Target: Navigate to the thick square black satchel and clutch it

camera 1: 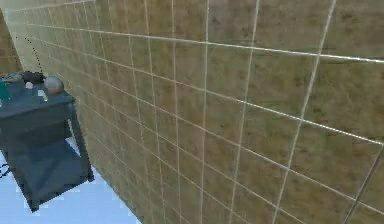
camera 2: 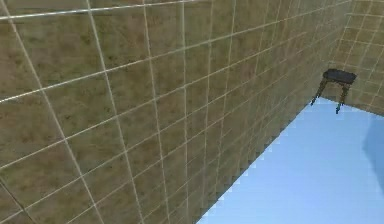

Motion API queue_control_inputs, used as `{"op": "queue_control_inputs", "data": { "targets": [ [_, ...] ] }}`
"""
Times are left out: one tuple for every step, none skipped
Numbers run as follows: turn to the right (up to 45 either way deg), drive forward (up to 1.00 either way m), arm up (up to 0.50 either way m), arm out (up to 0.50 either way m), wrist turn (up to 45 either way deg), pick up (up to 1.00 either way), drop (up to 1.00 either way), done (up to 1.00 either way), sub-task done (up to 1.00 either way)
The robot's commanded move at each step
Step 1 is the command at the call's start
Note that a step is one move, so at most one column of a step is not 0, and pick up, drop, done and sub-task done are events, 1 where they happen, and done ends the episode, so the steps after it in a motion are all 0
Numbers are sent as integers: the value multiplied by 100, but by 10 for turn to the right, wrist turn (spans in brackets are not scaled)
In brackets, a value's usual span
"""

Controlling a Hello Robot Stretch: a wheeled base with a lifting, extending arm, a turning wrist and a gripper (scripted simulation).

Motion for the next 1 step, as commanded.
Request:
{"op": "queue_control_inputs", "data": {
  "targets": [
    [-450,0,0,0,0,0,0,0,0]
  ]
}}
